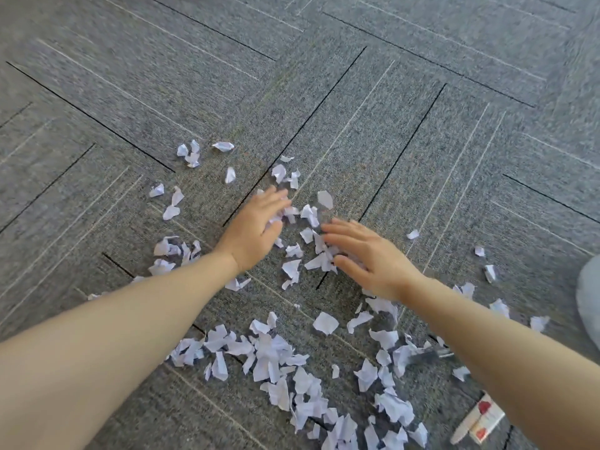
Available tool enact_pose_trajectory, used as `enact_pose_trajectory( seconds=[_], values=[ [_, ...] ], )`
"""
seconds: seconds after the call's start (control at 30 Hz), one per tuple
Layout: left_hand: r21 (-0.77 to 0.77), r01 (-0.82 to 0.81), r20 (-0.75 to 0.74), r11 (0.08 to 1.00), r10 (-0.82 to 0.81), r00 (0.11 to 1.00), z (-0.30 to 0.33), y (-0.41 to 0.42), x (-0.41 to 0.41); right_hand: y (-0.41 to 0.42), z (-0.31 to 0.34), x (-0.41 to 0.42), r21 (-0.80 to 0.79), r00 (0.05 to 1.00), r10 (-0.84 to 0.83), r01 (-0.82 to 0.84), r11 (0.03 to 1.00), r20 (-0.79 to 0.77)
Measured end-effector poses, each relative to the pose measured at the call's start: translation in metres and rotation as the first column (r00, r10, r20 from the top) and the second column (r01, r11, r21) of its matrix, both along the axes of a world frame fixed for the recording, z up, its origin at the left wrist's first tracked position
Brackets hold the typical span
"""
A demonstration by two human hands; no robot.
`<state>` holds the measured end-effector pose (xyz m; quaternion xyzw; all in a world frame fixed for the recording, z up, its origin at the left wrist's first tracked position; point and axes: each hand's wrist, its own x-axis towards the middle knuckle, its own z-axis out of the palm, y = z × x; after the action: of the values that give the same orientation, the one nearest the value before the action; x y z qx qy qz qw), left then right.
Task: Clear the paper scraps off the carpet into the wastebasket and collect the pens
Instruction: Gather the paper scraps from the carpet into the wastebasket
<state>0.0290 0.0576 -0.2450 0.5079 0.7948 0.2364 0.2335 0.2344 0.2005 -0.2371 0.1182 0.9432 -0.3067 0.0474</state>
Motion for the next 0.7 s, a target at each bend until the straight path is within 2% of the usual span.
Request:
enact_pose_trajectory(
  seconds=[0.07, 0.13, 0.23, 0.33, 0.43, 0.53, 0.63, 0.7],
  values=[
    [0.017, 0.116, 0.006, 0.993, -0.116, 0.993, 0.001, -0.015, 0.018, -0.001, 0.000, 0.020, -0.015, 0.994, -0.098, 0.097, 0.995, -0.056],
    [0.013, 0.235, -0.058, 0.972, -0.233, 0.971, -0.001, -0.028, 0.033, -0.002, -0.003, 0.035, 0.046, 0.979, -0.201, 0.202, 0.978, -0.019],
    [-0.037, 0.292, -0.182, 0.956, -0.294, 0.938, -0.006, -0.028, 0.050, -0.017, -0.010, 0.044, 0.107, 0.984, -0.164, 0.156, 0.982, 0.068],
    [-0.057, 0.335, -0.249, 0.940, -0.339, 0.908, -0.002, -0.025, 0.068, -0.042, -0.005, 0.055, 0.002, 0.996, -0.080, 0.080, 0.997, 0.030],
    [0.020, 0.401, -0.215, 0.916, -0.387, 0.897, -0.003, -0.044, 0.083, -0.053, -0.002, 0.069, -0.104, 0.987, -0.156, 0.151, 0.983, -0.039],
    [0.084, 0.357, -0.229, 0.930, -0.331, 0.916, -0.006, -0.063, 0.084, -0.055, -0.007, 0.067, 0.090, 0.993, -0.117, 0.117, 0.989, -0.009],
    [-0.023, 0.334, -0.336, 0.942, -0.322, 0.885, -0.006, -0.072, 0.078, -0.059, -0.017, 0.058, 0.288, 0.995, 0.020, -0.048, 0.956, 0.099],
    [-0.105, 0.327, -0.397, 0.939, -0.341, 0.852, -0.006, -0.077, 0.077, -0.058, -0.019, 0.054, 0.343, 0.996, 0.038, -0.063, 0.937, 0.080]
  ],
)
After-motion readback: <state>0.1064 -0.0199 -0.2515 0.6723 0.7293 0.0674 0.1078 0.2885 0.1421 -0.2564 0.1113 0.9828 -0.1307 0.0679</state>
